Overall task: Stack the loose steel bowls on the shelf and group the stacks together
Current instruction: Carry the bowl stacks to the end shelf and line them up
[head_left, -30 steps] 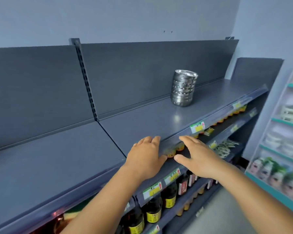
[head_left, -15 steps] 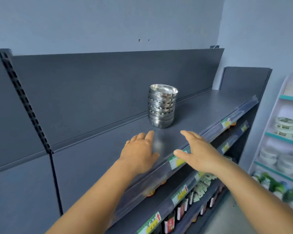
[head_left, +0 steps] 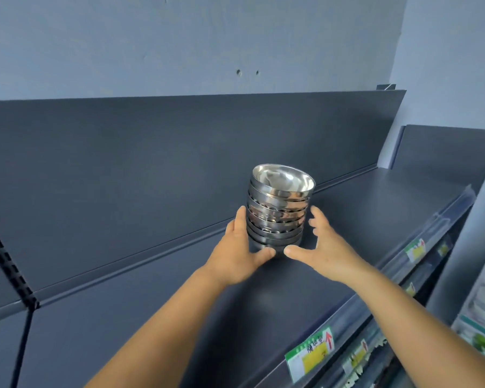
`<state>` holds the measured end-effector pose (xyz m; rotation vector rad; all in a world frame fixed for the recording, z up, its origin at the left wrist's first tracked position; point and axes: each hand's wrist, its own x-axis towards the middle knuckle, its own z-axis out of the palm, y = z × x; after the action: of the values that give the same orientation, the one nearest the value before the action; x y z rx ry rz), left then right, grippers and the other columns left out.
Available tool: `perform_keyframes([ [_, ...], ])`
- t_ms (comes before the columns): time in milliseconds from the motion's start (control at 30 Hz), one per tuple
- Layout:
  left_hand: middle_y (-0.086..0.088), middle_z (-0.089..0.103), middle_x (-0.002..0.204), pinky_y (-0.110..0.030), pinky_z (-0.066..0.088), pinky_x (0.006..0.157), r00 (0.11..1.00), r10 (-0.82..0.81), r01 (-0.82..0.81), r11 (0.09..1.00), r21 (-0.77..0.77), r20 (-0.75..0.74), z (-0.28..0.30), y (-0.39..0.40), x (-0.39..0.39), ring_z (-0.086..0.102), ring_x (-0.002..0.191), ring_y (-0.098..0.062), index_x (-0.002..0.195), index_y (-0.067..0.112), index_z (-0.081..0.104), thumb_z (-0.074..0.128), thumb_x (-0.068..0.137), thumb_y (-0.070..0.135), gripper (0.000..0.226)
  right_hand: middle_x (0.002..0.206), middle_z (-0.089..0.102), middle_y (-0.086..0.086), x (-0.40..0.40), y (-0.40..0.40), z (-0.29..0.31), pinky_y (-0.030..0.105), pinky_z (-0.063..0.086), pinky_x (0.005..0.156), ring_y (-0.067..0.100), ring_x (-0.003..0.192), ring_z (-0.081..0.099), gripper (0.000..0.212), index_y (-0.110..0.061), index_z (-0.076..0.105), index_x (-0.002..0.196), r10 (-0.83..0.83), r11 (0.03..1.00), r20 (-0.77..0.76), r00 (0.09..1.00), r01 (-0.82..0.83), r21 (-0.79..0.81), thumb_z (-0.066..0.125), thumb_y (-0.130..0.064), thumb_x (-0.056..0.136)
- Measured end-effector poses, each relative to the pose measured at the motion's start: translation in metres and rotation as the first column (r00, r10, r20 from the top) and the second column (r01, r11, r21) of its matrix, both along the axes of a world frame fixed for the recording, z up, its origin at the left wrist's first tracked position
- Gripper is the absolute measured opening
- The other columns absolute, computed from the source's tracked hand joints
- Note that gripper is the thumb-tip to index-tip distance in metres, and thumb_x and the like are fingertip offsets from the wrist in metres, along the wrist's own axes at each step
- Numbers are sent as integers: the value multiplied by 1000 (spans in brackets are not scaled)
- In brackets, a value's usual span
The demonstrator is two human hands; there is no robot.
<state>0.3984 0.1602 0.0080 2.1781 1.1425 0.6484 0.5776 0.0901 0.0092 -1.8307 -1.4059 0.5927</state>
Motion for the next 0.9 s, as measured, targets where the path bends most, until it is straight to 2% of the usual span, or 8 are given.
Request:
perform_keyframes([
  [67,17,36,145,-17,25,111,992,-10,12,1000,-15,126,-4,13,5,32,138,1,150,26,12,75,73,43,101,143,38,-23,9,16,-3,31,36,101,9,133,39,110,-51,5,144,50,998,-90,995,-46,39,79,-41,63],
  [133,23,52,127,-2,33,97,972,-27,38,998,-41,234,-6,20,9,44,118,19,139,29,26,79,75,25,83,128,47,-32,16,31,-6,27,39,97,1,123,48,110,-58,9,138,120,992,-160,980,-110,67,81,-32,59],
  [167,26,54,120,3,35,89,961,-47,61,997,-45,273,-6,21,11,49,108,24,132,34,30,78,78,12,76,124,50,-34,19,36,-8,25,40,95,-3,118,50,110,-59,10,137,150,988,-188,971,-138,72,82,-28,60],
  [233,28,55,116,1,39,85,940,-56,80,995,-58,335,-7,21,16,54,103,21,129,41,29,75,79,1,78,119,55,-30,23,46,-11,23,42,94,-7,113,53,108,-57,13,136,205,978,-227,952,-191,81,84,-21,62],
  [400,23,59,116,-2,43,83,919,17,28,994,-107,393,-10,21,24,58,105,13,142,27,30,75,80,1,81,120,59,-23,32,60,-17,19,43,89,-7,110,56,100,-46,21,138,285,957,-269,920,-259,129,83,-12,66],
  [667,9,59,127,-5,45,87,896,164,-128,985,-113,413,-12,6,17,59,111,4,141,29,34,79,78,10,80,117,62,-26,32,71,-13,28,46,97,-5,110,59,105,-47,26,138,459,887,-254,851,-422,190,86,-19,57],
  [800,6,59,130,-23,45,103,876,254,-231,967,-105,410,-11,-11,-7,57,119,-5,139,35,36,82,76,20,80,116,63,-28,10,71,-9,26,47,95,-7,108,60,104,-45,28,139,557,829,-258,790,-512,224,87,-17,58],
  [900,7,60,128,-37,42,108,854,313,-307,948,-83,416,-7,-28,-32,54,123,-10,139,35,37,82,73,24,80,118,62,-26,-16,67,-4,21,45,92,-11,107,58,102,-44,29,139,623,781,-256,739,-571,251,87,-14,61],
])
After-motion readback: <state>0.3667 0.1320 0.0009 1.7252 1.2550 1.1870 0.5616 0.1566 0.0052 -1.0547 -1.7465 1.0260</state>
